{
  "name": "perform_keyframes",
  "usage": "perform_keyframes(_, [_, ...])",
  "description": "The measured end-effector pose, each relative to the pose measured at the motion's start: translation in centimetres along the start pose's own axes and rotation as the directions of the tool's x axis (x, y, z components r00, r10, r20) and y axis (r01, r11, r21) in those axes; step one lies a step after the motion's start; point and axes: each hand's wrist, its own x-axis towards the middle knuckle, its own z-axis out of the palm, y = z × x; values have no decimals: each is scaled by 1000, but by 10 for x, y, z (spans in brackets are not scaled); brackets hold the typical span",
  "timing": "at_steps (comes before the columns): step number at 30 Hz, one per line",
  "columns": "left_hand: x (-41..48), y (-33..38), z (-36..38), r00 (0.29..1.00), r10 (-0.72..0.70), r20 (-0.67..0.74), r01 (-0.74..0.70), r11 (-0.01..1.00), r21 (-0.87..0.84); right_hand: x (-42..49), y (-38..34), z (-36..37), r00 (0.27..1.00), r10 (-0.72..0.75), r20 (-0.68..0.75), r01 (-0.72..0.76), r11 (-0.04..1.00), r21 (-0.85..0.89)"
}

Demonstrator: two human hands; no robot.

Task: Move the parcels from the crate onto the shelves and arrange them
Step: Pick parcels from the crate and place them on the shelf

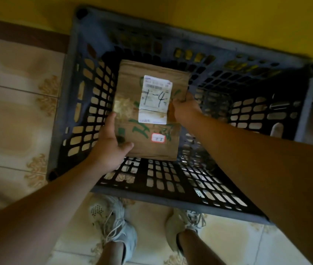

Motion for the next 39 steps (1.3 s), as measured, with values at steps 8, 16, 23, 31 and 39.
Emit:
perform_keyframes(8, [-22,38,9,987,159,18,-160,979,123,-30,6,-34,990,81,-114,-60,983,176])
perform_keyframes(16, [-92,97,-12,966,254,55,-256,966,33,-101,2,-86,973,25,-228,18,983,185])
perform_keyframes(23, [-184,141,-74,976,211,60,-204,974,-103,-207,-36,-134,973,-113,-202,151,971,187])
perform_keyframes(31, [-339,202,-170,969,226,-103,-237,965,-114,-372,-103,-192,956,-214,-198,238,966,102])
perform_keyframes(39, [-477,236,-227,923,334,-192,-363,920,-147,-516,-139,-234,908,-308,-282,337,940,59])
